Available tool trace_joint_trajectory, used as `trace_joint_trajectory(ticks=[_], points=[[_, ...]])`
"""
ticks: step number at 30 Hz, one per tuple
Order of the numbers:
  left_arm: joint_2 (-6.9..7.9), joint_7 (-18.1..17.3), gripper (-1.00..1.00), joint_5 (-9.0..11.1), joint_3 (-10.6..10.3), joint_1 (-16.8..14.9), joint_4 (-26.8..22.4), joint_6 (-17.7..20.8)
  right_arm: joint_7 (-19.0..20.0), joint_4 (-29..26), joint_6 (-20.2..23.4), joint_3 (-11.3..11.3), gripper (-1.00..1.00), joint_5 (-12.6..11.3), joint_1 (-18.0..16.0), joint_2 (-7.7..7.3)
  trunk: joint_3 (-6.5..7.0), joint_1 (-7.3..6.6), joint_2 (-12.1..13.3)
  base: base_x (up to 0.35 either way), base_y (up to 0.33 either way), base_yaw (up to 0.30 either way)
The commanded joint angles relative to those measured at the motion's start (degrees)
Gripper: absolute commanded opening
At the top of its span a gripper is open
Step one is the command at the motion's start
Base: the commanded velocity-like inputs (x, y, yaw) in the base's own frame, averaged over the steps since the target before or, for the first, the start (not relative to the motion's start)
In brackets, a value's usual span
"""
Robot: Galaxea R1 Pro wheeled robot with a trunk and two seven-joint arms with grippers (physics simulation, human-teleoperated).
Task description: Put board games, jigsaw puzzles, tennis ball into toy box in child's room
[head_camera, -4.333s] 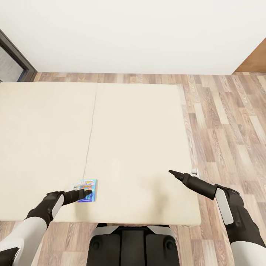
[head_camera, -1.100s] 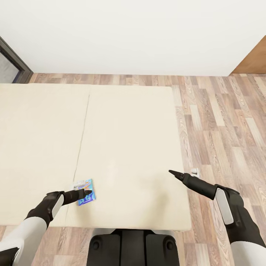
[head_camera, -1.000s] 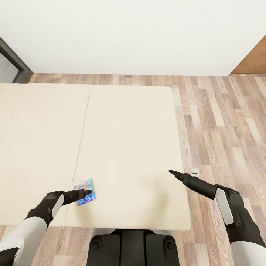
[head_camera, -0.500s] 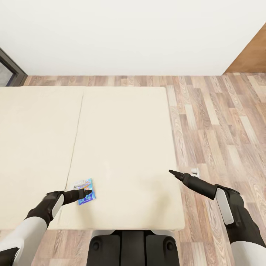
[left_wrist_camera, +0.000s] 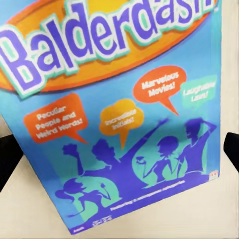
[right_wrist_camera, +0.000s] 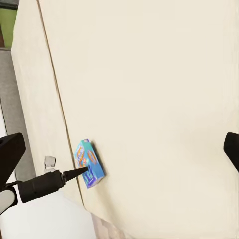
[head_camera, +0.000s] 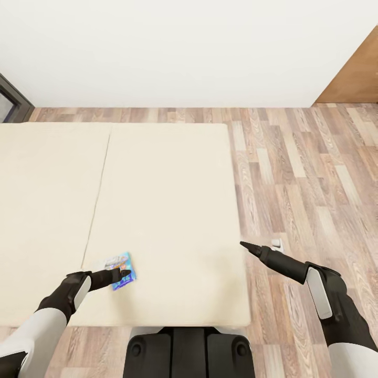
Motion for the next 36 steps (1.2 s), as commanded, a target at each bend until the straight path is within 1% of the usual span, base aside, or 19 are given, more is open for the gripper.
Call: trace_joint_trajectory(ticks=[1, 20, 36], points=[[-0.05, -0.2, 1.00, 0.3, 0.3, 0.0, -0.1, 0.6, 0.2, 0.0, 0.3, -0.1, 1.00, 0.0, 0.0, 0.00, -0.06, 0.03, -0.1, 0.000, -0.204, 0.000], [-0.06, -0.2, 1.00, 0.3, 0.3, 0.0, -0.1, 0.6, 0.2, 0.0, 0.3, -0.1, 1.00, 0.0, 0.0, 0.00, -0.06, 0.03, -0.1, 0.000, -0.258, 0.000], [0.00, -0.2, 1.00, 0.3, 0.3, 0.0, -0.1, 0.6, 0.2, 0.1, 0.3, -0.1, 1.00, 0.1, 0.0, 0.00, -0.06, 0.03, -0.1, 0.000, -0.029, 0.000]])
